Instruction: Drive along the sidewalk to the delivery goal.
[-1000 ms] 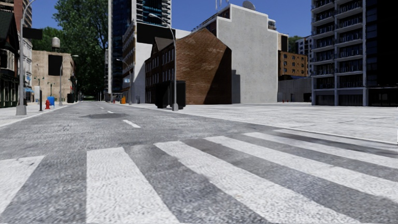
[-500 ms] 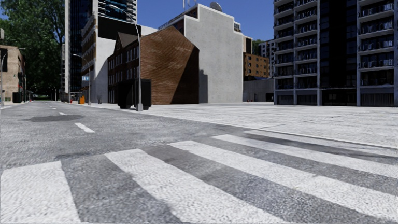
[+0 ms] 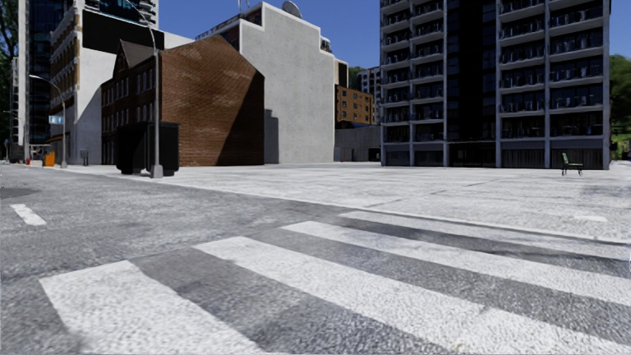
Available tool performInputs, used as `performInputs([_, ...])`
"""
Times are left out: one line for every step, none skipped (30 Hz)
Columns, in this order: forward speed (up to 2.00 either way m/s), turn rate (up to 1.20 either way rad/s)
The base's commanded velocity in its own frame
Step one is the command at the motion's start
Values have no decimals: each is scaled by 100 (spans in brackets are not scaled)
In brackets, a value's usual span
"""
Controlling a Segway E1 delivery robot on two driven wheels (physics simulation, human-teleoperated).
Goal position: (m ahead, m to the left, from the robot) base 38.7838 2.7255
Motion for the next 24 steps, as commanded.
performInputs([146,-45])
performInputs([153,-45])
performInputs([158,-45])
performInputs([165,-45])
performInputs([165,-45])
performInputs([168,-45])
performInputs([169,-45])
performInputs([169,-45])
performInputs([169,-45])
performInputs([169,-45])
performInputs([169,-45])
performInputs([169,-45])
performInputs([169,-45])
performInputs([169,-45])
performInputs([169,-45])
performInputs([169,-45])
performInputs([169,-45])
performInputs([169,-45])
performInputs([169,-45])
performInputs([169,-45])
performInputs([169,-45])
performInputs([169,-45])
performInputs([169,-45])
performInputs([169,-45])
